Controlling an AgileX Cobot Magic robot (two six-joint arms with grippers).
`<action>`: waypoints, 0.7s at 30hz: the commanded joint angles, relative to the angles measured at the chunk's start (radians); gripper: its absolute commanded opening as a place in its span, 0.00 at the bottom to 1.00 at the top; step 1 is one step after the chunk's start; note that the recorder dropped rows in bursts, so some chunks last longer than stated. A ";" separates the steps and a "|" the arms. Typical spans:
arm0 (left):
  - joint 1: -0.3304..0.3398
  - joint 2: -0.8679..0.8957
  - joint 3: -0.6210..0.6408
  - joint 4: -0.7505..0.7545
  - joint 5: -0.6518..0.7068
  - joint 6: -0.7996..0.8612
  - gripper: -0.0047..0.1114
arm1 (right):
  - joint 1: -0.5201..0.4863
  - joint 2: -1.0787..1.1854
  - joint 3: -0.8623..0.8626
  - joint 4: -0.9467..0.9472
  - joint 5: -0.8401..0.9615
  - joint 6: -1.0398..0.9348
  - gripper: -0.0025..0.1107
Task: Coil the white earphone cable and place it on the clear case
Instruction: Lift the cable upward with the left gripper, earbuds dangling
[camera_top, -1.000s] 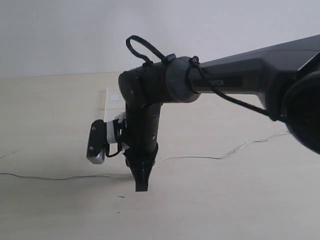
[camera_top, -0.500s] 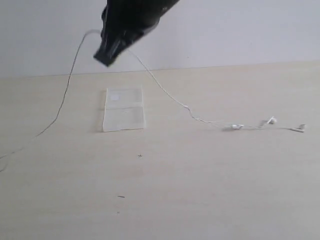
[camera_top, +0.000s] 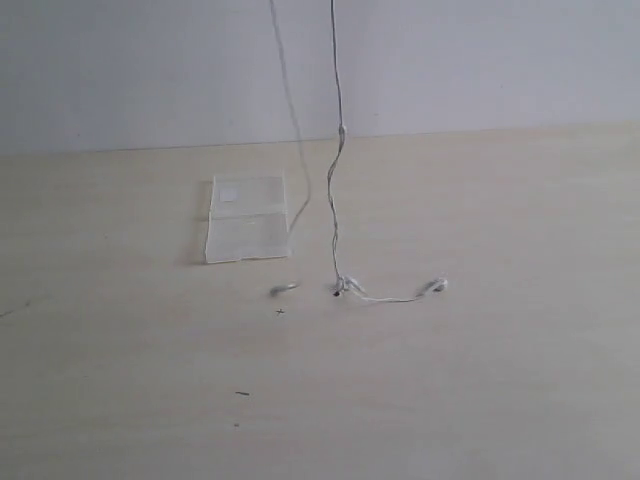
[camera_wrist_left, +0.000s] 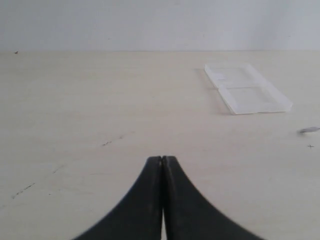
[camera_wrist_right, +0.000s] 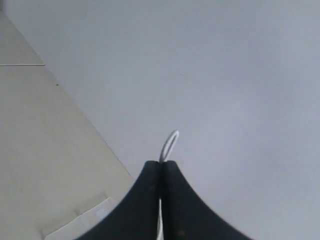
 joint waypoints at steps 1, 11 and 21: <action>0.004 -0.006 0.002 -0.005 -0.008 -0.001 0.04 | -0.001 -0.037 -0.003 -0.025 -0.020 0.008 0.02; 0.004 -0.006 0.002 0.031 -0.188 0.154 0.04 | -0.001 -0.117 -0.003 -0.048 -0.060 0.008 0.02; 0.004 -0.006 0.002 0.022 -0.595 -0.239 0.04 | -0.001 -0.166 -0.003 -0.072 -0.126 0.008 0.02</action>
